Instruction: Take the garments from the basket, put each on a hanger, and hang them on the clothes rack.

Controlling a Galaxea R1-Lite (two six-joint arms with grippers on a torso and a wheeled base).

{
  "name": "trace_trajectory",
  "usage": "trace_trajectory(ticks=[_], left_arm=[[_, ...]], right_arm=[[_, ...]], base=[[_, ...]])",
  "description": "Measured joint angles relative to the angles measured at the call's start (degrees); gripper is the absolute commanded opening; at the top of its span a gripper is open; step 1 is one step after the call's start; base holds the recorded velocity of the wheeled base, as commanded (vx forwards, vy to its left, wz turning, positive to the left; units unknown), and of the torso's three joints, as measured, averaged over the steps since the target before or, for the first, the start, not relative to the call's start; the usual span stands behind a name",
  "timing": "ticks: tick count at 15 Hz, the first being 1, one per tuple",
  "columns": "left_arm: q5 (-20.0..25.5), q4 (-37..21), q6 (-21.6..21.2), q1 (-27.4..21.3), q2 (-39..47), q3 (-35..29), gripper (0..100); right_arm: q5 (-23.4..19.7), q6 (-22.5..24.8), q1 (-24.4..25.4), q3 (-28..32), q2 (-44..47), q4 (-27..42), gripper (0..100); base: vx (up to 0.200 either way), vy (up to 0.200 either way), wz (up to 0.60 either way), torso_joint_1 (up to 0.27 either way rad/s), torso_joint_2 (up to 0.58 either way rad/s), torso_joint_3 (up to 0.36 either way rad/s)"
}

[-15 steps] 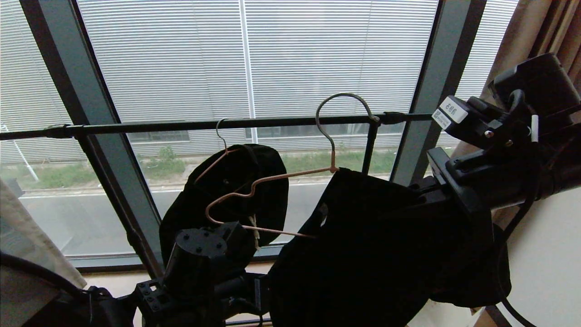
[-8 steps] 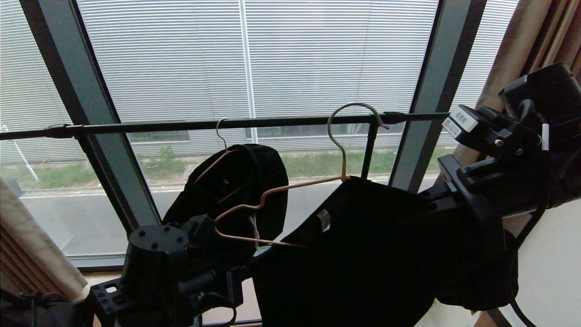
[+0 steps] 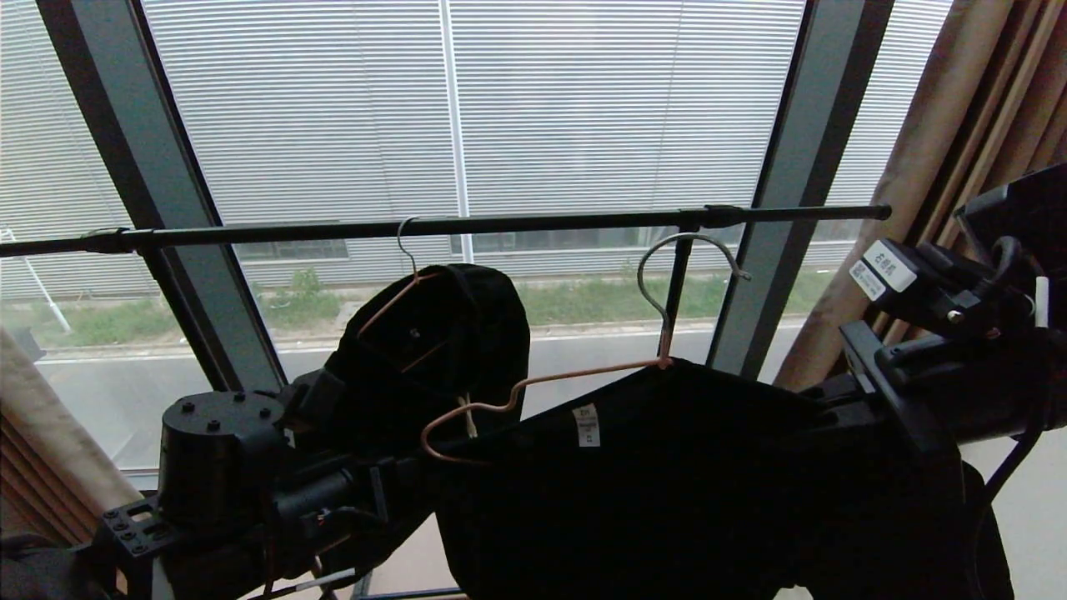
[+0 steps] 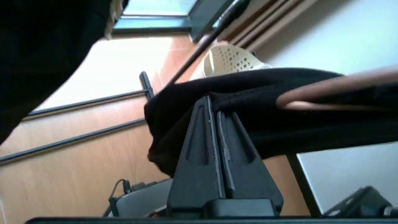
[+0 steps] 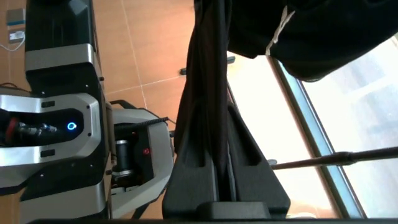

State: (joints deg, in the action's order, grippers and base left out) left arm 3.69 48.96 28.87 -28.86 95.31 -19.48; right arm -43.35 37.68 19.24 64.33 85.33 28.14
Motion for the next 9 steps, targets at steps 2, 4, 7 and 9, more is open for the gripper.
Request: trace_trajectory(ticks=[2, 4, 7, 9], left_arm=[[0.0, -0.05, -0.18, 0.24, -0.79, -0.37, 0], [0.02, -0.1, -1.66, 0.3, -2.23, -0.99, 0], [0.07, -0.21, -2.84, 0.26, -4.43, -1.73, 0], [0.05, -0.29, -4.32, -0.17, -5.75, -2.07, 0]], right_arm=[[0.18, 0.0, -0.24, -2.58, -0.83, -1.4, 0], [0.22, 0.0, -0.26, -4.35, -1.27, -2.19, 0], [0.35, 0.0, -0.28, -5.49, -1.52, -2.26, 0], [0.62, 0.0, -0.28, -6.7, -1.55, -4.28, 0]], base=[[0.0, 0.0, 0.0, 0.0, 0.0, 0.0], [0.0, 0.0, 0.0, 0.0, 0.0, 0.0], [0.0, 0.0, 0.0, 0.0, 0.0, 0.0], [0.0, 0.0, 0.0, 0.0, 0.0, 0.0]])
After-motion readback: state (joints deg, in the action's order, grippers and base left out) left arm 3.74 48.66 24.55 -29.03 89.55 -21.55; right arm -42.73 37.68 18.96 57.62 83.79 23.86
